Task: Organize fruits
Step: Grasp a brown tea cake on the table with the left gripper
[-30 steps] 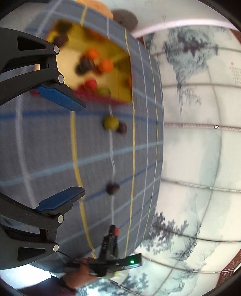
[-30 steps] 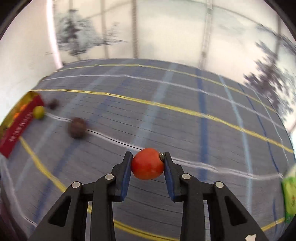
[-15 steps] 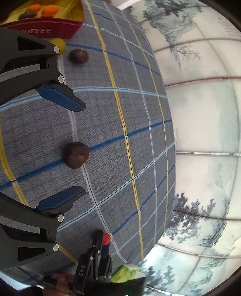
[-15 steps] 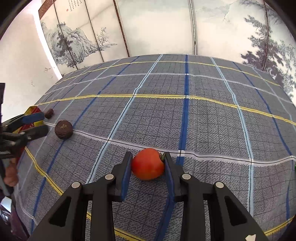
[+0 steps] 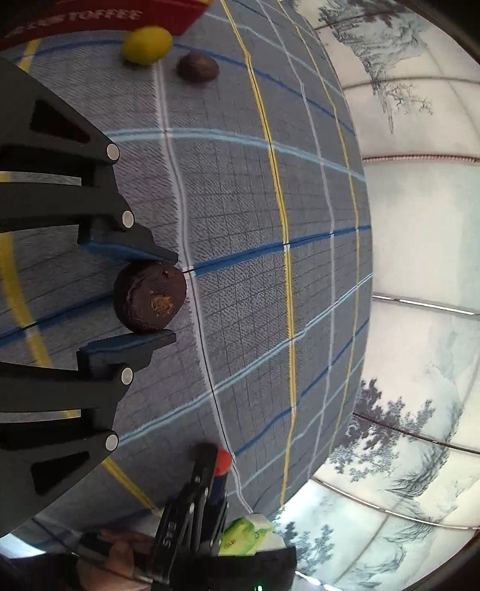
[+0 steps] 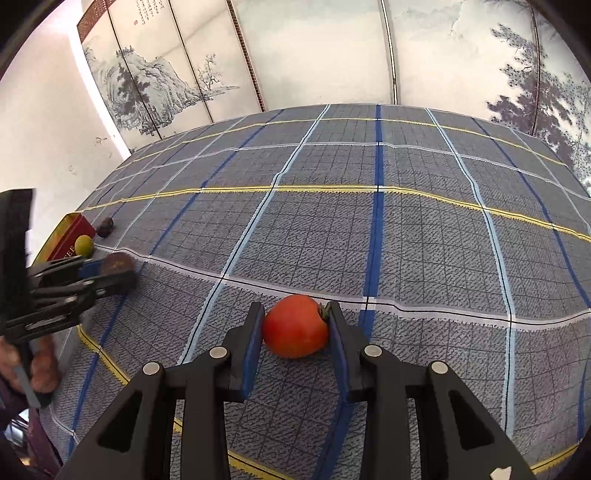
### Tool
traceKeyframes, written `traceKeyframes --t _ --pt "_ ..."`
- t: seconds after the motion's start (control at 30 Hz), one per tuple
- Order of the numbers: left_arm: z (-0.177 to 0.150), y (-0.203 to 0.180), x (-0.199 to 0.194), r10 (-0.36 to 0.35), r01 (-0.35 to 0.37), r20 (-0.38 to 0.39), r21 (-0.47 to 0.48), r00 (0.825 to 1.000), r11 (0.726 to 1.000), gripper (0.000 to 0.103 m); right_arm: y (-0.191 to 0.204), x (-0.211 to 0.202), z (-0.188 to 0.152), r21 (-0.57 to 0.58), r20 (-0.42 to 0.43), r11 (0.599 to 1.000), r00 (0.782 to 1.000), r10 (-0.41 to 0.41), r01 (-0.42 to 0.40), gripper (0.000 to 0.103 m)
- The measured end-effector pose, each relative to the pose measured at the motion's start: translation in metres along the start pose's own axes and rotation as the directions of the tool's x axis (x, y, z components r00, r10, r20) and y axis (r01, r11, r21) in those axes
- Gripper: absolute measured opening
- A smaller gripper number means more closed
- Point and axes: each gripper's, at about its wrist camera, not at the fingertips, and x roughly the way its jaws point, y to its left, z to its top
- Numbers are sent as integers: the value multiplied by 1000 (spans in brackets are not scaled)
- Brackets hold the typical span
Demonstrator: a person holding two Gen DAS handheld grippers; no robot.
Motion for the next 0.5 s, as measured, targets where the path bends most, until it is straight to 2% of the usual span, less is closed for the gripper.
traceKeyframes --t 0.07,0.13,0.37,0.5 --pt "-5 -1 -22 -8 9 19 -33 1000 999 36 -1 1 0 -2 -1 1000 1000 -5 5 32" --pt "-12 -4 -47 15 -12 45 -52 999 999 36 0 1 0 -5 -3 1000 1000 -10 10 32" --pt "-37 0 -120 136 -130 131 -57 982 990 36 5 0 0 -17 -5 999 1000 -28 28 32" --pt "-51 12 -144 193 -182 141 -84 971 980 36 6 1 0 -25 -6 999 999 -39 39 32"
